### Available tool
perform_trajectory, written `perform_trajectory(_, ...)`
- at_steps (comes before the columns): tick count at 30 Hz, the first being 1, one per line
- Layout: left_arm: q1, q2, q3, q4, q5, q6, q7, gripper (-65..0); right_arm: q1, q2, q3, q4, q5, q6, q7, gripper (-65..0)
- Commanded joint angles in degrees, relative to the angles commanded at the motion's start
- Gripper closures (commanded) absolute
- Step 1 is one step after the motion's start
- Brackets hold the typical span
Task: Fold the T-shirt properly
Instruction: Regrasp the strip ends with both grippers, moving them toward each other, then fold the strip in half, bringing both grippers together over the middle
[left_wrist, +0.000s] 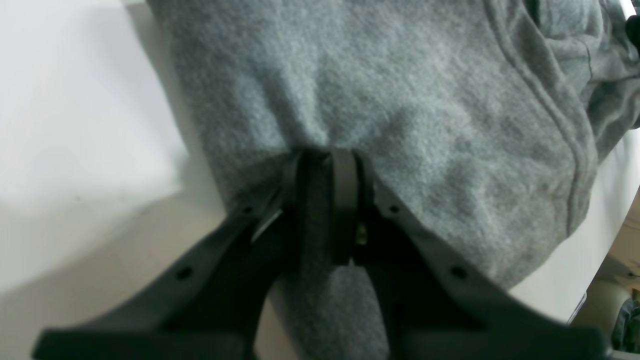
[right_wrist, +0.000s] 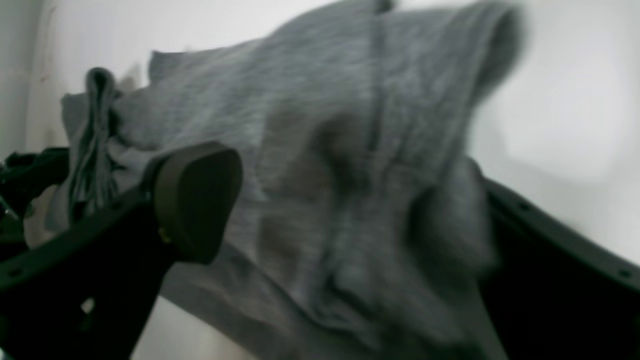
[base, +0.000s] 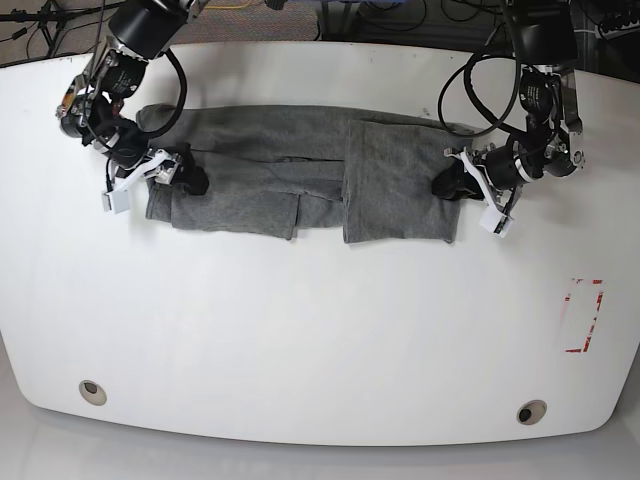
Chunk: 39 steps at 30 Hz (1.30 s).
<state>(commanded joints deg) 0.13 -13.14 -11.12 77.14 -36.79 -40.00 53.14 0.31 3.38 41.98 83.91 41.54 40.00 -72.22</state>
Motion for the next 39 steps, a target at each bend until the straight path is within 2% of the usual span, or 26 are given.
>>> perform_trajectory(1,0.0,0.0,0.0,0.0,0.0,0.0,0.0,-6.5,0.0,-0.1,-0.2,0.3,0.0,0.0,0.4,-53.6)
perform_trajectory(4,0.0,0.0,0.0,0.0,0.0,0.0,0.0,-6.5,0.0,-0.2,-1.4,1.1,0.0,0.0,1.9,-42.5)
perform_trajectory(6,-0.1,0.0,0.0,0.0,0.0,0.0,0.0,-6.5,-0.1,-0.1,-1.8,1.2,0.0,0.0,2.5,-30.8)
perform_trajectory(8,-0.1,0.0,0.0,0.0,0.0,0.0,0.0,-6.5,-0.5,0.1,-2.0,1.8,0.0,0.0,2.9,-15.7)
perform_trajectory(11,-0.1,0.0,0.1,0.0,0.0,0.0,0.0,-6.7,-0.7,0.4,-2.1,3.1,0.0,0.0,2.9,0.0)
perform_trajectory(18,-0.4,0.1,1.9,0.1,0.0,1.5,0.0,-6.8,-2.8,1.5,-2.5,11.4,0.0,0.0,2.8,-2.1)
perform_trajectory(21,-0.4,0.1,4.3,0.2,0.0,1.5,0.0,-6.8,-3.6,2.4,-5.1,15.6,-0.1,-0.13,2.7,-2.1)
perform_trajectory(22,-0.4,0.1,4.7,0.2,0.0,1.5,0.0,-6.8,-4.0,2.7,-5.7,16.4,-0.1,-1.01,2.7,-2.1)
perform_trajectory(23,-0.4,0.1,5.4,0.3,0.0,1.5,0.0,-6.8,-4.7,3.2,-6.7,18.0,-0.1,-2.95,2.7,-2.1)
perform_trajectory(24,-0.4,0.1,5.7,0.3,0.0,1.5,0.0,-6.8,-5.0,3.3,-7.0,18.8,-0.1,-4.0,2.7,-2.1)
perform_trajectory(27,-0.5,0.2,7.2,0.3,-0.1,3.9,0.0,-6.8,-5.8,3.6,-7.7,21.8,-1.5,-6.9,2.7,-2.2)
perform_trajectory(29,-0.5,0.4,8.2,0.3,-0.1,5.8,0.0,-6.8,-6.3,3.6,-9.8,24.8,-3.5,-7.52,2.4,-2.2)
perform_trajectory(32,-0.5,1.4,9.0,0.3,-0.1,7.3,0.0,-6.8,-7.0,3.7,-14.2,30.5,-6.6,-7.78,2.1,-2.2)
perform_trajectory(39,-0.5,1.8,11.1,0.3,0.0,8.0,0.0,-6.8,-6.8,2.5,-19.1,32.5,-7.6,-7.78,2.1,-2.2)
